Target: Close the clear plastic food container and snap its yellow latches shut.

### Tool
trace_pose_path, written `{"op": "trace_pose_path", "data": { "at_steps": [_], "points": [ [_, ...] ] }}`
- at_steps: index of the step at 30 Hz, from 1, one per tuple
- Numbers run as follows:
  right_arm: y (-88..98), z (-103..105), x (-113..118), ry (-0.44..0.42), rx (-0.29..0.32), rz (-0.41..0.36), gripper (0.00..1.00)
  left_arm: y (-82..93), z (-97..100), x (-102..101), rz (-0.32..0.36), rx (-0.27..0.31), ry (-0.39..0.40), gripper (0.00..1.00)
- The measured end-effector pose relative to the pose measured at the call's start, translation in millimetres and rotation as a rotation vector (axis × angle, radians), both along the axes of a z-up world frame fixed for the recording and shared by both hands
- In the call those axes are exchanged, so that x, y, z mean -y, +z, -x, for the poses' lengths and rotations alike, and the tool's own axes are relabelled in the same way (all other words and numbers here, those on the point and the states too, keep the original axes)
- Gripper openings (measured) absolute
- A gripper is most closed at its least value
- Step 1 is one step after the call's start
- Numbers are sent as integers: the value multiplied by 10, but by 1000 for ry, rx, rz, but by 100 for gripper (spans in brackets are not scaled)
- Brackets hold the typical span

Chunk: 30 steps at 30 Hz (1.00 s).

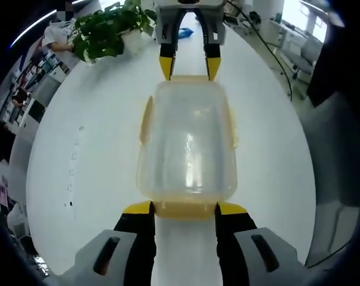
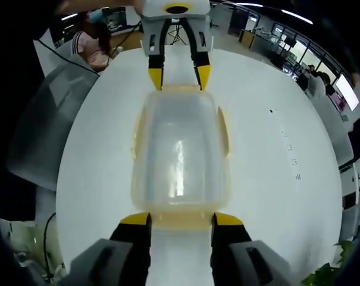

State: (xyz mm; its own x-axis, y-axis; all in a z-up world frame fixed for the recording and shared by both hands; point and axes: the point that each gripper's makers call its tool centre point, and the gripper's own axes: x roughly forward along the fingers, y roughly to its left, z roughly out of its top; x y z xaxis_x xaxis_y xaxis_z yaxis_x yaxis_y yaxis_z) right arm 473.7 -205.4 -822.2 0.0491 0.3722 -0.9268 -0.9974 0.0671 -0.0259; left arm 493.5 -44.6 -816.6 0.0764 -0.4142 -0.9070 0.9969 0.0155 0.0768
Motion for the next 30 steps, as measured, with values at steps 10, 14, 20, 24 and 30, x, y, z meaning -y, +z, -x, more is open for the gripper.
{"op": "trace_pose_path", "data": {
  "at_steps": [10,14,20,24,30],
  "points": [
    [-51,35,-5,-10,-24,28,37,-57,10,-6,-3,-15,-6,36],
    [-63,77,-13,-5,-39,37,37,-78,60,-14,-7,-35,-11,36],
    [-103,92,13,1,-24,63,36,-86,58,-6,-5,-34,-19,36],
    [-102,105,16,-6,-23,62,36,-110,60,-5,-2,-38,-26,37],
    [-95,117,33,-24,-31,68,36,-121,39,19,14,-37,-45,36]
  ]
}}
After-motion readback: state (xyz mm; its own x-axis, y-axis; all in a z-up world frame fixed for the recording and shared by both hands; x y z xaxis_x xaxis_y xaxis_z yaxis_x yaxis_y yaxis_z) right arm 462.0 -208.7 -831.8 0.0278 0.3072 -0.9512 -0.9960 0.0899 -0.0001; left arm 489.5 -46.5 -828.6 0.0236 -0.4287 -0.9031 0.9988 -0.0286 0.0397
